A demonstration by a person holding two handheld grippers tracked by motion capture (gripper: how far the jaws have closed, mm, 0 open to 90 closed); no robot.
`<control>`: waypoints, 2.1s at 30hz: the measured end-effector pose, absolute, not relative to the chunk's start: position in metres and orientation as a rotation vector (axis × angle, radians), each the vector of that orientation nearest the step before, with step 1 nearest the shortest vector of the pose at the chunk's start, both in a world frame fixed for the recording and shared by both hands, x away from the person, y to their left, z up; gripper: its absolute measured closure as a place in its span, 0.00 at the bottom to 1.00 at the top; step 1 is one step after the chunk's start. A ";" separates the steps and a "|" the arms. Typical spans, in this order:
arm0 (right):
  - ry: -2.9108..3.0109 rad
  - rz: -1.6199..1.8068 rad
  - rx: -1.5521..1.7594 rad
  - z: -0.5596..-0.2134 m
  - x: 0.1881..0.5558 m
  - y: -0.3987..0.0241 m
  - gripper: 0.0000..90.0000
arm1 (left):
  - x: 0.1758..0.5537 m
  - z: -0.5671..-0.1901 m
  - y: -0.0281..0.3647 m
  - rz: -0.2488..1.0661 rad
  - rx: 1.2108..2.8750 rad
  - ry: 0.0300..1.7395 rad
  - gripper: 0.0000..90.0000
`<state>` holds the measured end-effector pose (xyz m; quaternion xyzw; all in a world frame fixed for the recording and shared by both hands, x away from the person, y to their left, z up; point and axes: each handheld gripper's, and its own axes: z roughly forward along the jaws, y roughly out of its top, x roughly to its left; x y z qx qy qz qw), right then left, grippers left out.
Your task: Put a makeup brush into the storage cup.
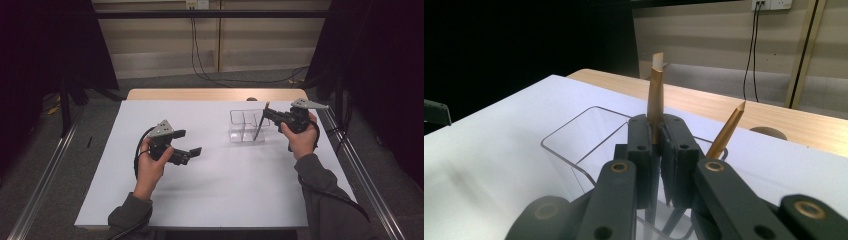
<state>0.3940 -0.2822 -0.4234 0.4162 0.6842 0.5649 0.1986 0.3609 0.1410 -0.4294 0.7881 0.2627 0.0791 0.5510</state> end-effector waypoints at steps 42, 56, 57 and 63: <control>1.882 1.569 1.122 -0.422 0.380 -0.283 0.47 | 0.359 -0.427 0.141 0.195 1.857 0.611 0.04; 1.899 1.569 1.113 -0.422 0.371 -0.285 0.31 | 0.359 -0.433 0.137 0.178 1.870 0.613 0.04; 1.899 1.573 1.113 -0.421 0.371 -0.285 0.30 | 0.359 -0.433 0.138 0.181 1.874 0.615 0.04; 1.913 1.567 1.099 -0.419 0.371 -0.284 0.26 | 0.360 -0.432 0.140 0.181 1.865 0.619 0.04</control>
